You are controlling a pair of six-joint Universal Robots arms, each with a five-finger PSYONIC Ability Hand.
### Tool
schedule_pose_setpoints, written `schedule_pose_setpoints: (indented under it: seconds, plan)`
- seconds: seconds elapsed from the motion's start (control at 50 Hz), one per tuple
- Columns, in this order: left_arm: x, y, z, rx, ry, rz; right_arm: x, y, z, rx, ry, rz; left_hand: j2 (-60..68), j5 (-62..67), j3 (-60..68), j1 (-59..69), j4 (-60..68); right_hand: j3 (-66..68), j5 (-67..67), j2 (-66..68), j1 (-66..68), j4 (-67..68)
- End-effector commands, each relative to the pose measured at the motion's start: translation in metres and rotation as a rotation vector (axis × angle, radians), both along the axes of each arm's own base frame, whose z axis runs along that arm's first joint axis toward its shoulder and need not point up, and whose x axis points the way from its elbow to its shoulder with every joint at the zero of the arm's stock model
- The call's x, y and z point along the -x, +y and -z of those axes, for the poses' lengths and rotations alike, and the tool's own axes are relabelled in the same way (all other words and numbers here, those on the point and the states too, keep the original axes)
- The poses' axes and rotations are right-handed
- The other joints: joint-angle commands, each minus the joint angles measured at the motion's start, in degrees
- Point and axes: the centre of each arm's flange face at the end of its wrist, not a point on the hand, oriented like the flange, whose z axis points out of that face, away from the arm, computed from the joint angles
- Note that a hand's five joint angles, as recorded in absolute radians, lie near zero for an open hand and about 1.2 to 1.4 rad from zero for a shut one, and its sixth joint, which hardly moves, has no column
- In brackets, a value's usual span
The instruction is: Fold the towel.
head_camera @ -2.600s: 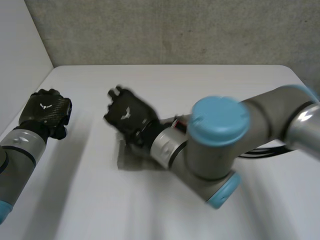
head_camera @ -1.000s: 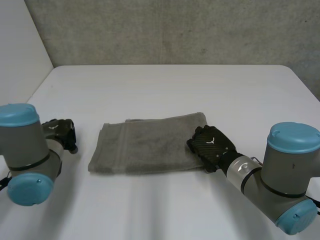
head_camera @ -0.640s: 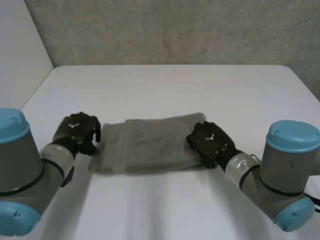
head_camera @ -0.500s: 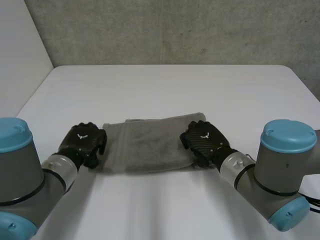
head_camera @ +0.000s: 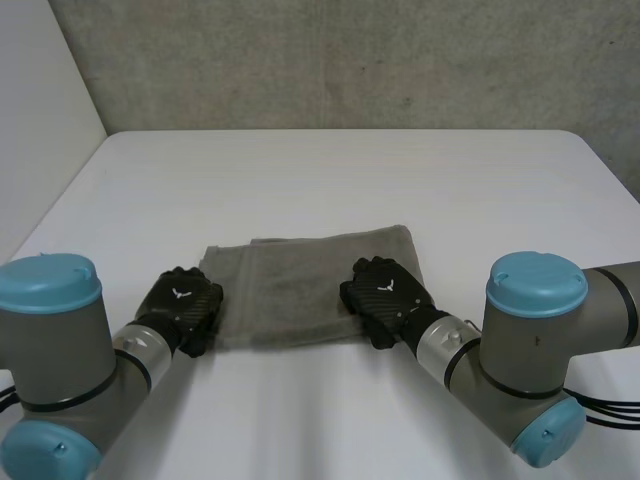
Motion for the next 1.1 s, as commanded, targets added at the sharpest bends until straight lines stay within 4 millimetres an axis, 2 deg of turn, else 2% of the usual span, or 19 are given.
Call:
schedule_pose_setpoints:
  seconds: [0.02,0.16,0.22,0.26,0.28,0.32,0.38,0.56,0.8,0.94,0.96,0.98,1.0,1.1]
  plan:
    - [0.005,-0.008,-0.002,0.019,0.006,0.003,-0.001,-0.003,-0.006,0.02,-0.011,0.002,5.69,6.63,-2.73,9.2,-3.09,-2.56,9.56,10.14,9.85,-4.28]
    - [0.012,-0.019,-0.017,0.072,0.04,0.003,0.008,-0.012,-0.019,0.061,-0.004,0.078,5.69,6.63,-2.73,9.2,-3.09,-2.56,9.56,10.14,9.85,-4.28]
    - [0.02,-0.016,-0.024,0.095,0.052,0.029,0.01,-0.011,-0.023,0.073,-0.005,0.084,5.69,6.63,-2.73,9.2,-3.09,-2.56,9.56,10.14,9.85,-4.28]
    - [0.024,-0.014,-0.027,0.105,0.058,0.044,0.03,-0.023,-0.032,0.09,-0.003,0.141,5.69,6.63,-2.73,9.2,-3.09,-2.56,9.56,10.14,9.85,-4.28]
    - [0.027,-0.012,-0.028,0.108,0.061,0.052,0.03,-0.023,-0.032,0.09,-0.003,0.142,5.69,6.63,-2.73,9.2,-3.09,-2.56,9.56,10.14,9.85,-4.28]
    - [0.028,-0.012,-0.029,0.112,0.063,0.055,0.056,-0.031,-0.04,0.107,0.007,0.202,5.69,6.63,-2.73,9.2,-3.09,-2.56,9.56,10.14,9.85,-4.28]
    - [0.027,-0.011,-0.031,0.116,0.063,0.057,0.068,-0.029,-0.038,0.12,0.023,0.197,5.69,6.63,-2.73,9.2,-3.09,-2.56,9.56,10.14,9.85,-4.28]
    - [0.03,-0.006,-0.029,0.105,0.06,0.067,0.069,-0.024,-0.031,0.118,0.05,0.193,5.69,6.63,-2.73,9.2,-3.09,-2.56,9.56,10.14,9.85,-4.28]
    - [0.028,0.0,-0.028,0.094,0.055,0.072,0.087,-0.029,-0.027,0.122,0.094,0.239,5.69,6.63,-2.73,9.2,-3.09,-2.56,9.56,10.14,9.85,-4.28]
    - [0.029,0.001,-0.029,0.096,0.057,0.073,0.085,-0.026,-0.024,0.119,0.105,0.231,5.69,6.63,-2.73,9.2,-3.09,-2.56,9.56,10.14,9.85,-4.28]
    - [0.029,0.001,-0.029,0.096,0.057,0.075,0.084,-0.025,-0.024,0.116,0.103,0.227,5.69,6.63,-2.73,9.2,-3.09,-2.56,-6.04,-5.46,-5.74,-4.28]
    - [0.029,0.001,-0.029,0.096,0.057,0.075,0.084,-0.025,-0.024,0.116,0.103,0.227,5.69,6.63,-2.73,9.2,-3.09,-2.56,-6.2,-5.61,-5.9,-4.28]
    - [0.029,0.002,-0.031,0.099,0.058,0.075,0.085,-0.023,-0.022,0.107,0.104,0.231,5.69,6.63,-2.73,9.2,-3.09,-2.56,-21.18,-20.6,-20.89,-4.28]
    - [0.028,0.002,-0.037,0.115,0.065,0.073,0.093,-0.025,-0.019,0.097,0.11,0.253,5.69,6.63,-2.73,9.2,-3.09,-2.56,-22.01,-21.43,-21.71,-4.28]
